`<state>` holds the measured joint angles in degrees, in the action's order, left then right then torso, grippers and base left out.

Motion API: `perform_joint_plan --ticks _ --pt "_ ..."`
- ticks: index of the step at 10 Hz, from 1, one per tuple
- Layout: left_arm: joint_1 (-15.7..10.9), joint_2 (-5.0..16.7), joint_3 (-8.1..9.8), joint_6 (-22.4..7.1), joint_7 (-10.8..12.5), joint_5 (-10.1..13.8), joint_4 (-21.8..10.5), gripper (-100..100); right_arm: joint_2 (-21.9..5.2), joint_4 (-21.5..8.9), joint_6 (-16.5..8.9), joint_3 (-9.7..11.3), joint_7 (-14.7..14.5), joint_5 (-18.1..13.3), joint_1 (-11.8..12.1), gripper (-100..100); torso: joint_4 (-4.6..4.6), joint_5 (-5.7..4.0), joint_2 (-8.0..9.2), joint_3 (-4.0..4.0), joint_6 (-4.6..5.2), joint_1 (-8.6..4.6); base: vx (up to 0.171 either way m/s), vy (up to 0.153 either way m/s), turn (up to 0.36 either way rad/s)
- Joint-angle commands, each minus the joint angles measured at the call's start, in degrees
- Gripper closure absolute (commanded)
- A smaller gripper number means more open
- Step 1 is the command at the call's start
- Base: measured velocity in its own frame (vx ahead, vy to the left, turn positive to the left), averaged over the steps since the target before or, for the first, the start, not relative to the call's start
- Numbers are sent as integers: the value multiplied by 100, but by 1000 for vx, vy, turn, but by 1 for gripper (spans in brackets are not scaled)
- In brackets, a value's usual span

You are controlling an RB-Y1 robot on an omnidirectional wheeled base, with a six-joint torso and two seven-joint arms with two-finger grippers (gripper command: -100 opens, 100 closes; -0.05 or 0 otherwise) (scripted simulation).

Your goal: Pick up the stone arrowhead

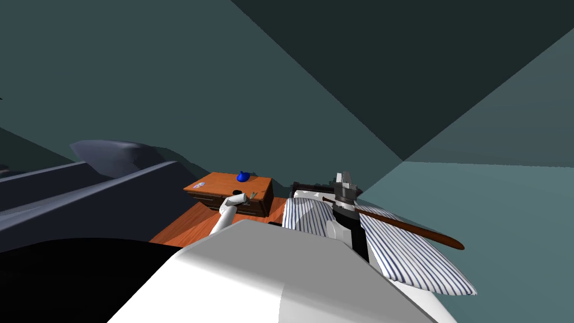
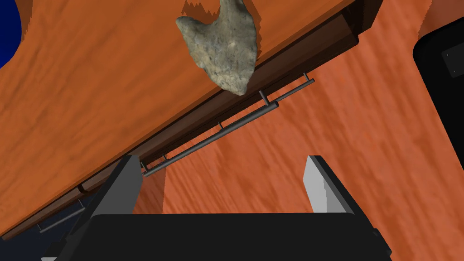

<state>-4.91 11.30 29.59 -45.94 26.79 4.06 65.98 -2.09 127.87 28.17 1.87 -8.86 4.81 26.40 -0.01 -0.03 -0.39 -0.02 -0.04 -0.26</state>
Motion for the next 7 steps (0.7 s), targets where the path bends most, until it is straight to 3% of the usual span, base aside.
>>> perform_joint_plan --ticks 1,2,7 --pt "-68 5 203 -173 -35 141 -76 -100 0 0 0 0 0 0 0 0 0 0 0 0 0 0 2 1 -25" --pt "-112 5 323 -268 -47 218 -123 -100 0 0 0 0 0 0 0 0 0 0 -1 0 1 0 7 2 -71" --pt "-112 5 323 -268 -47 218 -123 -100 0 0 0 0 0 0 0 0 0 0 -2 0 1 0 0 0 -4"
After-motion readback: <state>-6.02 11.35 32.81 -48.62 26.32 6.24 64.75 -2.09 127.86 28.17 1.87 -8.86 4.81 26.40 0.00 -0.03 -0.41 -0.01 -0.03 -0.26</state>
